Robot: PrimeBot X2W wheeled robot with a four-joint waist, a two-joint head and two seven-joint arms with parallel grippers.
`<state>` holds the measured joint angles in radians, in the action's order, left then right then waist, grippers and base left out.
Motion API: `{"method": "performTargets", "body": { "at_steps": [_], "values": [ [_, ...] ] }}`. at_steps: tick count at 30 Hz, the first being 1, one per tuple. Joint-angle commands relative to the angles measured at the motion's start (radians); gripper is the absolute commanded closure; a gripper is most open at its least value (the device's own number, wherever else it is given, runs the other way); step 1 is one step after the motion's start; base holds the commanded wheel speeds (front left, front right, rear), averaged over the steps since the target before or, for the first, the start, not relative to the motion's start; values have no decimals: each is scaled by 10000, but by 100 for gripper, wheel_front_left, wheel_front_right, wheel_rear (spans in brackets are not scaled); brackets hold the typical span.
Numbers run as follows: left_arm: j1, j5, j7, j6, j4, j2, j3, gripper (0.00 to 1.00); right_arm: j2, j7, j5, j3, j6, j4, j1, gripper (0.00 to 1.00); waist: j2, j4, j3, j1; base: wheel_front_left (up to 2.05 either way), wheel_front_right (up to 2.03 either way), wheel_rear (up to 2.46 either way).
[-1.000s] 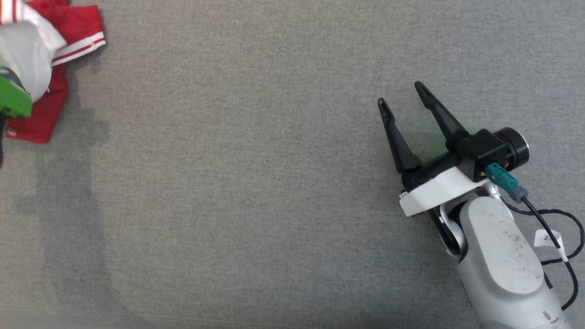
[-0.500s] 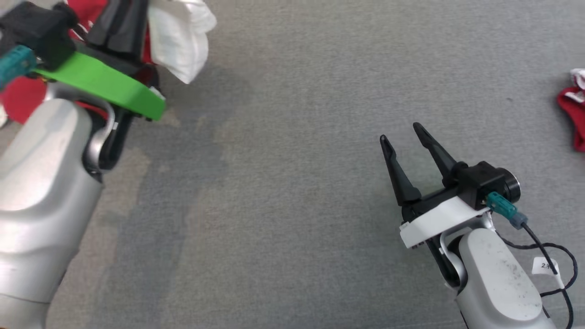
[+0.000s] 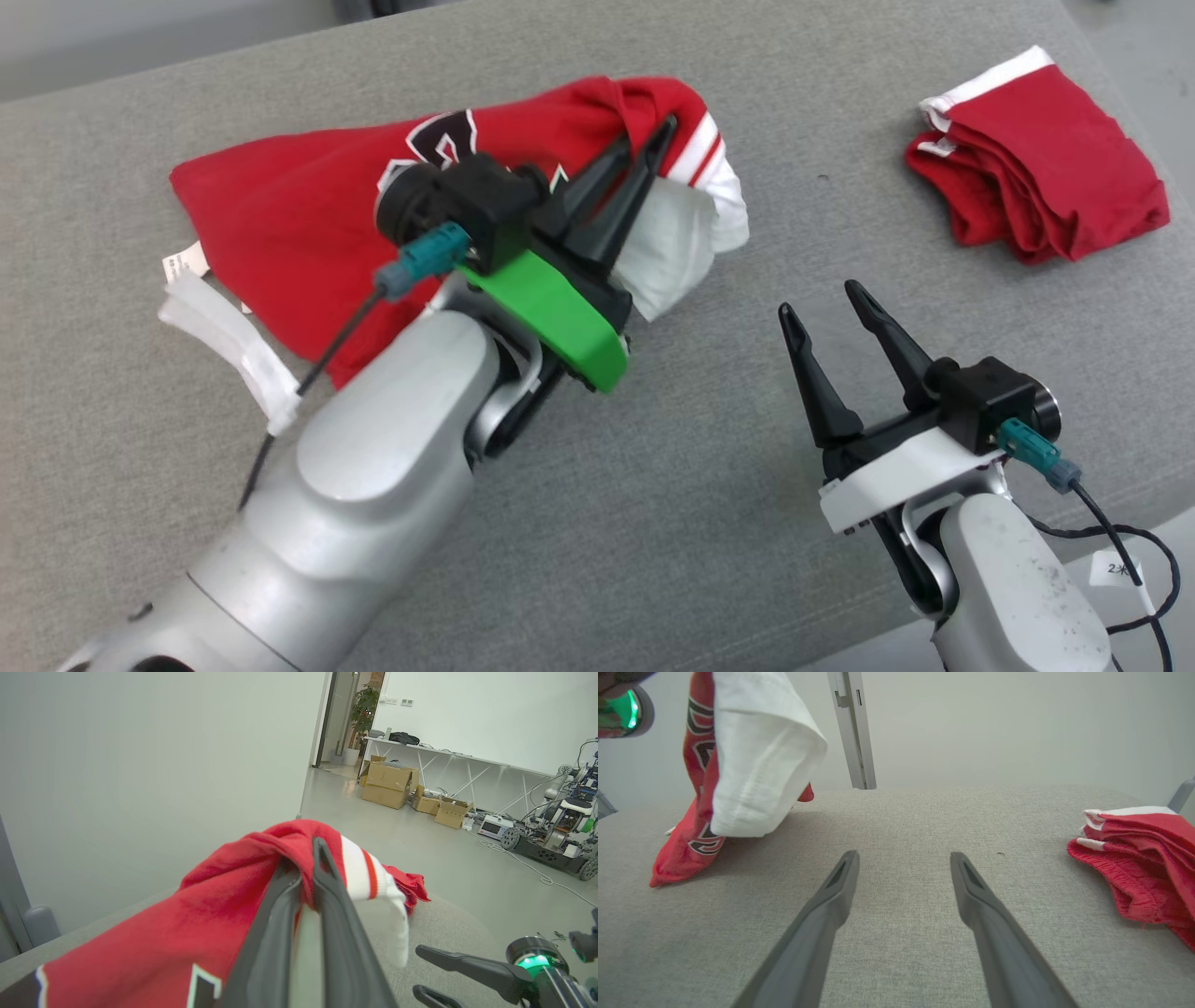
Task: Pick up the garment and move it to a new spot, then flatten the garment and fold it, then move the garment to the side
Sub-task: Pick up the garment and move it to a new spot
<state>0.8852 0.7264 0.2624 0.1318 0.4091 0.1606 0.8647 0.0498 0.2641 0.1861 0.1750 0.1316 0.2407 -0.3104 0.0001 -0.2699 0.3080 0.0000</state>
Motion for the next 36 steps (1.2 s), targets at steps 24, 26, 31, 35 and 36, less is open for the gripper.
{"method": "performTargets", "body": {
  "at_steps": [24, 26, 31, 35, 36],
  "values": [
    [-5966, -3543, 21, -48, -685, 130, -5957, 0, 28, 4, -208, -579, -19, 523, 970, 0, -1, 1887, -1761, 0, 0, 0, 0],
    [-6508, -3774, 20, -43, -815, -20, -6427, 0, 28, 4, -239, -577, -19, 607, 1105, 0, -1, 1984, -1872, 0, 0, 0, 0],
    [-7705, -4206, 21, -33, -1118, -446, -7446, 0, 28, 2, -315, -549, -19, 892, 1448, 0, -1, 2141, -2086, 0, 0, 0, 0],
    [-8539, -4420, 21, -30, -1269, -744, -7817, 0, 30, 2, -503, -472, -19, 1133, 1653, 0, -1, 2298, -2122, 0, 0, 0, 0],
    [-8588, -4432, 21, -29, -1293, -771, -7812, 0, 31, 4, -525, -484, -19, 1149, 1651, 0, -1, 2340, -2093, 0, 0, 0, 0]
  ]
}}
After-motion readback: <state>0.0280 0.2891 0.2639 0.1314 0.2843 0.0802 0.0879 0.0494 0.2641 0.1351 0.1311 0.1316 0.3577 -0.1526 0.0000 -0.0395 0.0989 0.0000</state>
